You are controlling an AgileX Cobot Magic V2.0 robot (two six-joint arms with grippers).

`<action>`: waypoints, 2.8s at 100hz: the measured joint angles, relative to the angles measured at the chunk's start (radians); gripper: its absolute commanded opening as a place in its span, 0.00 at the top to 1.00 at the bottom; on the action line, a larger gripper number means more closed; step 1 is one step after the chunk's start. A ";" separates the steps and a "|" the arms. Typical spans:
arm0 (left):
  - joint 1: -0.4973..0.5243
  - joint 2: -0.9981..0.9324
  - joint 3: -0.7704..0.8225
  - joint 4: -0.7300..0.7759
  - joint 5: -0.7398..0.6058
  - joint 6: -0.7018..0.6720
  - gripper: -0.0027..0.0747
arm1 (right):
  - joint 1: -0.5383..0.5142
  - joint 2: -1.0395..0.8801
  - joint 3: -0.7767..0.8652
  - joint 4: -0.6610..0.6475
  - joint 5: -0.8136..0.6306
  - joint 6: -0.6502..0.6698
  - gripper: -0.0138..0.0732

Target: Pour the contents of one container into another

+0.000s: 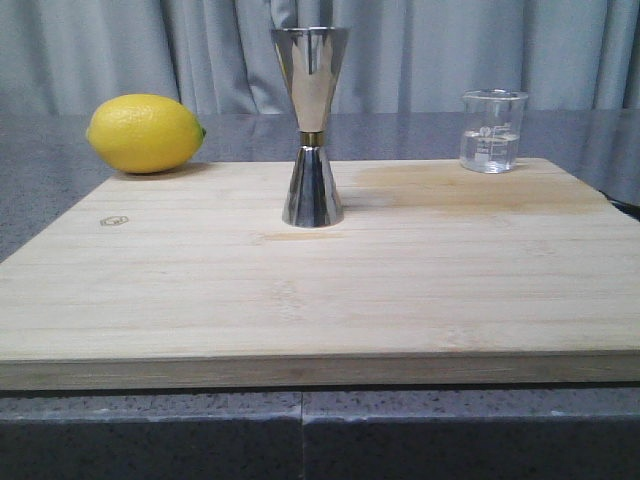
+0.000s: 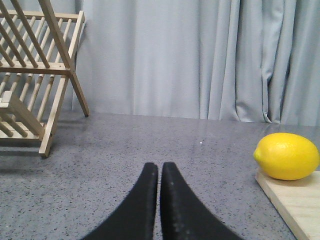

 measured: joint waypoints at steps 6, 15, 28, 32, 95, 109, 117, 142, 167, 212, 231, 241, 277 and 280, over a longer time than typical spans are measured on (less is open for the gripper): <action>0.000 0.000 0.000 0.000 0.000 0.000 0.99 | 0.000 0.000 0.000 0.000 0.000 0.000 0.92; 0.000 0.000 0.000 0.000 0.000 0.000 0.99 | 0.000 0.000 0.000 0.000 0.000 0.000 0.92; 0.000 0.000 0.000 0.000 0.000 0.000 0.99 | 0.000 0.000 0.000 0.000 0.000 0.000 0.92; 0.000 0.000 0.000 0.000 0.000 0.000 0.99 | 0.000 0.000 0.000 0.000 0.000 0.000 0.92; 0.000 0.000 0.000 0.000 0.000 0.000 0.99 | 0.000 0.000 0.000 0.000 0.000 0.000 0.92; 0.000 0.000 0.000 0.000 0.000 0.000 0.99 | 0.000 0.000 0.000 0.000 0.000 0.000 0.92; 0.000 0.000 0.000 0.000 0.000 0.000 0.99 | 0.000 0.000 0.000 0.000 0.000 0.000 0.92; 0.000 0.000 0.000 0.000 0.000 0.000 0.99 | 0.000 0.000 0.000 0.000 0.000 0.000 0.92; 0.000 0.000 0.000 0.000 0.000 0.000 0.99 | 0.000 0.000 0.000 0.000 0.000 0.000 0.92; 0.000 0.000 0.000 0.000 -0.027 0.000 0.99 | 0.000 0.000 0.000 0.000 0.000 0.000 0.92; 0.000 0.000 0.000 -0.004 -0.045 0.000 0.99 | 0.000 0.000 0.000 0.000 -0.029 0.000 0.92; 0.000 0.000 0.000 -0.038 -0.045 0.000 0.99 | 0.000 0.000 0.000 0.000 -0.055 0.000 0.92; 0.000 0.000 0.000 -0.123 -0.045 0.000 0.99 | 0.000 0.000 0.000 0.000 -0.114 0.000 0.92; 0.000 0.000 0.000 -0.124 -0.045 0.000 0.99 | 0.000 0.000 0.000 0.000 -0.126 0.000 0.92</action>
